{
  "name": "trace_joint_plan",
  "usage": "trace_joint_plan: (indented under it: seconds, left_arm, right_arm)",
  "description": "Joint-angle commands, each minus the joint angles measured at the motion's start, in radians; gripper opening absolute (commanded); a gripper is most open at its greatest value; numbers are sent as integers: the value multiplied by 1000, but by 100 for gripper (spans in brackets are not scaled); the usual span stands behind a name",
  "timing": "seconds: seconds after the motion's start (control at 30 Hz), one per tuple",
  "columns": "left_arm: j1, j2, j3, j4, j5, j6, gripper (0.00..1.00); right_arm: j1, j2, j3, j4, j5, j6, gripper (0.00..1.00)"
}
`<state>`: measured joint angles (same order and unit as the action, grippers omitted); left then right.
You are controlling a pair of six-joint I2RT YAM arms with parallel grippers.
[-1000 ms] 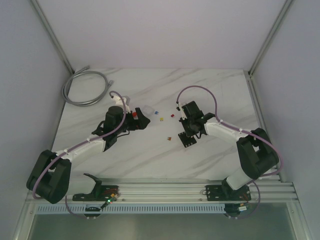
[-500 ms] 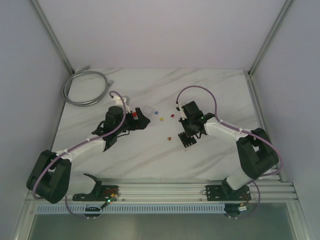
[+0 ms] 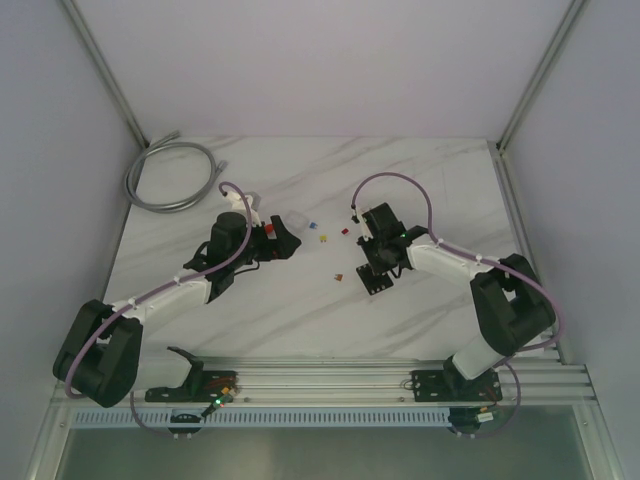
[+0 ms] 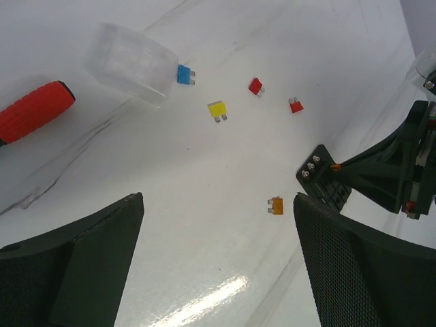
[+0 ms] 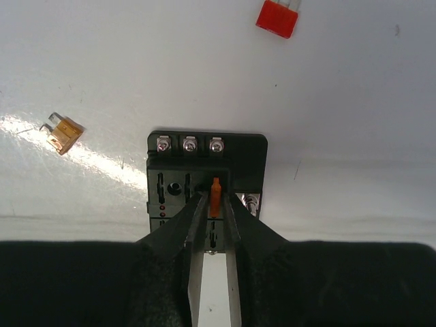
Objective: Snap on the fuse box
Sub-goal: Install the fuse at the fuse box base.
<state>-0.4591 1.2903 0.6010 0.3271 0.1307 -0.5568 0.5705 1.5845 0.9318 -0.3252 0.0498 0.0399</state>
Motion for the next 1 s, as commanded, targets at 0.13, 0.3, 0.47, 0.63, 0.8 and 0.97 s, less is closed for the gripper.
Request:
trace_joint_plan:
  seconds: [0.13, 0.3, 0.47, 0.63, 0.8, 0.97]
  left_arm:
    - [5, 9, 34, -3, 15, -7, 100]
    - [5, 12, 34, -3, 15, -7, 100]
    - [5, 9, 32, -2, 16, -8, 100]
    - [6, 4, 32, -2, 16, -8, 100]
    - [6, 4, 31, -2, 21, -8, 100]
    - [5, 3, 30, -2, 22, -8, 100]
  right_arm:
    - [5, 15, 7, -23, 8, -3, 26]
    - [5, 4, 16, -25, 11, 0, 28]
    - [8, -15, 33, -31, 3, 5, 31]
    - [9, -30, 45, -38, 3, 12, 33]
    - [9, -23, 51, -53, 11, 15, 28]
    - [9, -10, 63, -57, 6, 14, 24]
